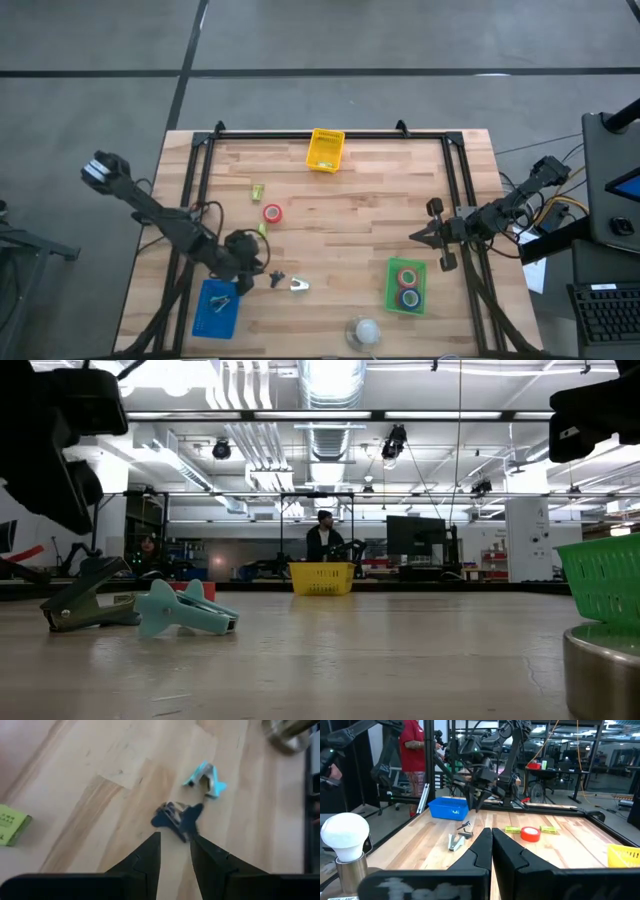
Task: Pick and place Stapler, Stapler remover, tape
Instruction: Put the black staple remover into the blue bin
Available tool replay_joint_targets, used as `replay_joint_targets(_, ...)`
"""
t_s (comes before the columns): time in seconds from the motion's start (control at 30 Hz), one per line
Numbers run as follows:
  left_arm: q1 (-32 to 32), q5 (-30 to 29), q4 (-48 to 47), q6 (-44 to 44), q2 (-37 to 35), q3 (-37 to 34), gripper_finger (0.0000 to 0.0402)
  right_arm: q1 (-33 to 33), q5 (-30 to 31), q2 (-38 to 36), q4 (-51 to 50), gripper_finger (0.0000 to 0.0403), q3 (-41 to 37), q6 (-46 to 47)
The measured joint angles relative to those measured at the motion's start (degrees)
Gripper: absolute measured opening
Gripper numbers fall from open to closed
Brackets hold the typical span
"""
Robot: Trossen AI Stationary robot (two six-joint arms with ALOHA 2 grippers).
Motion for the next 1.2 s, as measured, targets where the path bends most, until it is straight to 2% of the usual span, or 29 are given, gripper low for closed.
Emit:
replay_joint_targets(0.23,1.9,7.7,4.3,8.6,3.9,0.0,0.0108,0.0,0.0,0.0,0.0,0.0008,0.0,0.1)
replay_joint_targets(0.4,2.3,8.1,8.9,14.2,6.5,0.0,0.0108,0.0,0.0,0.0,0.0,0.0008,0.0,0.1)
replay_joint_targets(0.73,6.6,9.7,8.0,13.0,9.3,0.0,0.0108,0.0,0.0,0.0,0.0,0.0008,0.0,0.1)
replay_joint_targets(1.2,7.2,12.0,11.0,15.6,9.9,-0.1,0.0108,0.0,0.0,0.0,0.0,0.0008,0.0,0.1)
